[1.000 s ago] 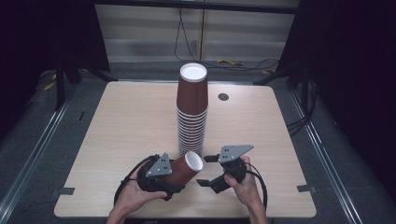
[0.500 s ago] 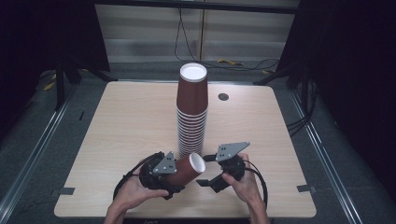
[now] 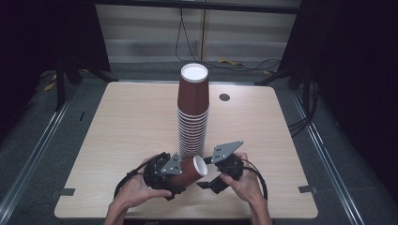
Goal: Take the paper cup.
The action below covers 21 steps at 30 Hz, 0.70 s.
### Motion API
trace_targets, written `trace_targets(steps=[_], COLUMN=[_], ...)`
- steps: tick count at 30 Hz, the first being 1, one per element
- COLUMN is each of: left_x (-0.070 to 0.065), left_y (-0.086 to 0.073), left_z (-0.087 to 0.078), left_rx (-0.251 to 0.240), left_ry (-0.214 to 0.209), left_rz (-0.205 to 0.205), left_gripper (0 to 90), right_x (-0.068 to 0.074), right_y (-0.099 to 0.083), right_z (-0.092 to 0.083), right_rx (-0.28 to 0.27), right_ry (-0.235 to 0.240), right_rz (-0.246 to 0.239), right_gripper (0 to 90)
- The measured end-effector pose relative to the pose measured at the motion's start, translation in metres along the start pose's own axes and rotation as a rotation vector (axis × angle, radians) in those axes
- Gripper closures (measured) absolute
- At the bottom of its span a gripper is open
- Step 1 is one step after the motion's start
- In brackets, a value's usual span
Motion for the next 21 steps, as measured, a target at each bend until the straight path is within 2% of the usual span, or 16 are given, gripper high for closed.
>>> trace_targets(steps=[4,7,8,9,12,17,21], left_x=[-0.0028,-0.0036,-0.0038,-0.0037,-0.0054,-0.0058,-0.0068], left_y=[0.0014,0.0033,0.0041,0.0048,0.0062,0.0074,0.0091], left_z=[0.0021,0.0033,0.0032,0.0027,0.0036,0.0052,0.0062], left_rx=[0.018,0.029,0.033,0.043,0.050,0.080,0.090], left_ry=[-0.014,-0.007,-0.011,-0.011,-0.012,-0.013,-0.025], left_rz=[0.010,0.025,0.029,0.038,0.053,0.073,0.077], left_gripper=[14.3,14.3,14.3,14.3,14.3,14.3,14.3], right_x=[-0.0010,-0.0015,-0.0014,-0.0013,-0.0015,-0.0026,-0.0033], right_y=[0.0011,0.0027,0.0031,0.0032,0.0037,0.0042,0.0049], right_z=[-0.0007,-0.0011,-0.0009,-0.0007,0.0007,0.0034,0.0050], right_rx=[0.019,0.027,0.026,0.032,0.051,0.070,0.079], right_ry=[0.002,0.002,0.018,0.033,0.027,0.049,0.063], right_rz=[-0.010,-0.022,-0.019,-0.021,-0.019,-0.018,-0.016], right_gripper=[18.8,19.7,20.0,19.7,17.9,17.2,14.5])
Point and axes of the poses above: each handheld gripper's, and its own axes: z roughly forward along the jaws, y roughly out of its top, x roughly to its left, the point moved 3 cm from there along z, roughly forward along the jaws, and after that the axes turned 3 degrees about y, right-handed, at the moved point
